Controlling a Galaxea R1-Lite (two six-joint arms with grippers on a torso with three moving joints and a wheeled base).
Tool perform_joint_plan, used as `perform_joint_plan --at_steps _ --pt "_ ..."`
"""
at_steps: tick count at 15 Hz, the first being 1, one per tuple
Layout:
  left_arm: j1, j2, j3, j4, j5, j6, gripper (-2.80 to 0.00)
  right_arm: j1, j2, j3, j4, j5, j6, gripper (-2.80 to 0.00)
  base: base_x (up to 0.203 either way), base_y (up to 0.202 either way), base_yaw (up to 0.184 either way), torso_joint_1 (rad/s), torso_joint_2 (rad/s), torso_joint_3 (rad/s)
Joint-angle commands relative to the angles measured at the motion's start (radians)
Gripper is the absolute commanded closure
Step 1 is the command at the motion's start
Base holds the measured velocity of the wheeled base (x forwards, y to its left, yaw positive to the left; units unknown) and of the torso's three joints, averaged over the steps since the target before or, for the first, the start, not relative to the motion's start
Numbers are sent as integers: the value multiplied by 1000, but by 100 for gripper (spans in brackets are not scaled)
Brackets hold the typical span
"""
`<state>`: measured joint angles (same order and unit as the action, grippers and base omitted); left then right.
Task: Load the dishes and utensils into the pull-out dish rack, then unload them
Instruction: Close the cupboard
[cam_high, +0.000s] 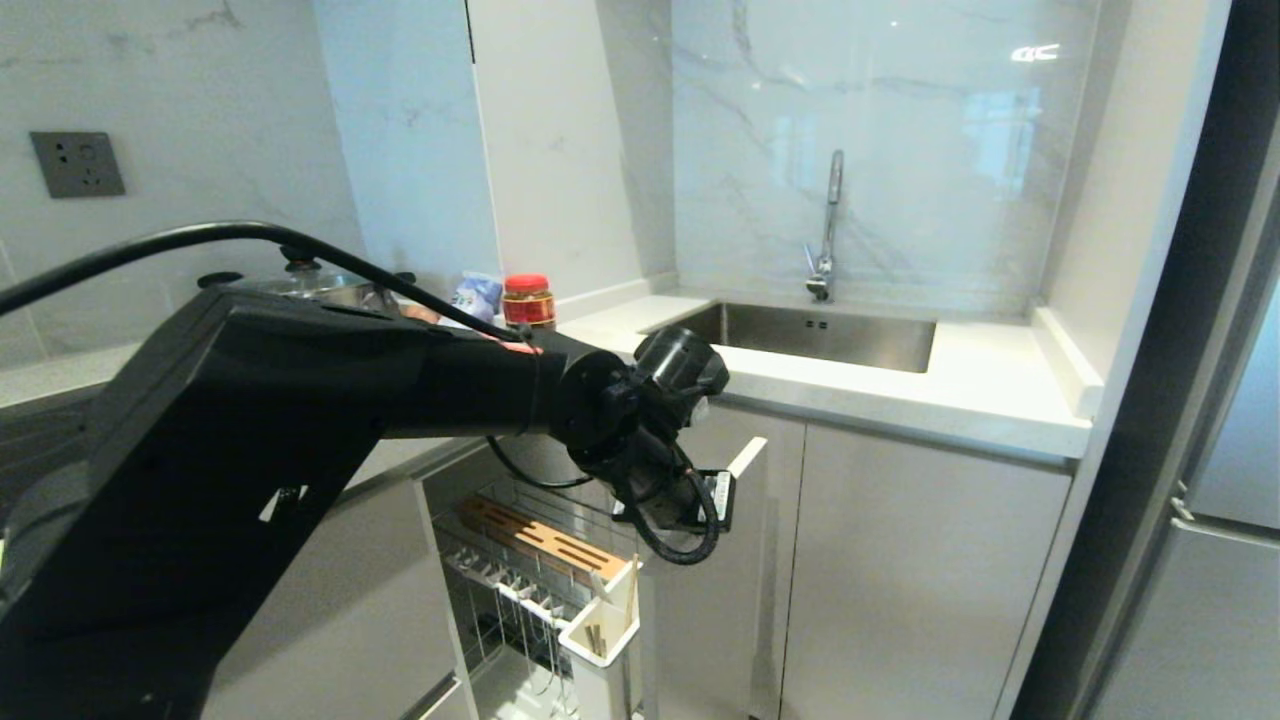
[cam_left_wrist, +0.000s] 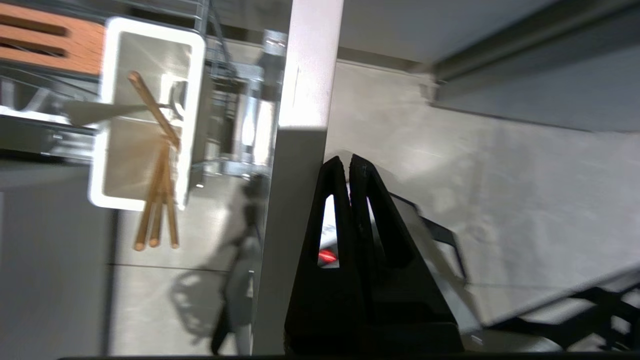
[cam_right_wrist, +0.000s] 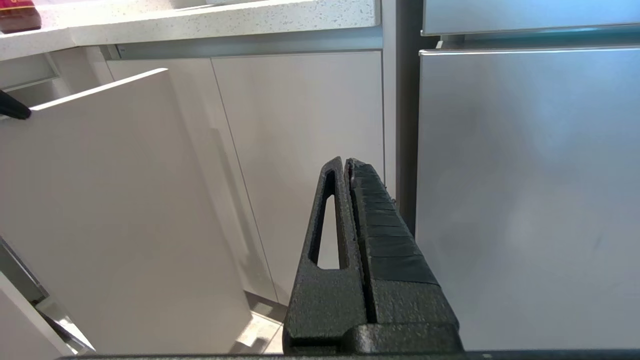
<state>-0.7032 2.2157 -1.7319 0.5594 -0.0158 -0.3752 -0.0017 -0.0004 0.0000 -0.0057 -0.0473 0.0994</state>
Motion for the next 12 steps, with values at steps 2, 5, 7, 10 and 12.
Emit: perform_joint_plan --at_steps 2,5,7,10,12 --pt "43 11 -1 4 53 57 0 0 -4 0 0 0 0 0 0 0 0 0 0 0" --pt "71 35 -2 4 106 94 0 0 -4 0 0 0 0 0 0 0 0 0 0 0" --pt "87 42 -4 3 187 121 0 0 -4 0 0 0 0 0 0 0 0 0 0 0" --pt "118 53 -9 2 283 141 0 0 -4 0 0 0 0 0 0 0 0 0 0 0" --pt "140 55 -9 -7 338 166 0 0 -4 0 0 0 0 0 0 0 0 0 0 0"
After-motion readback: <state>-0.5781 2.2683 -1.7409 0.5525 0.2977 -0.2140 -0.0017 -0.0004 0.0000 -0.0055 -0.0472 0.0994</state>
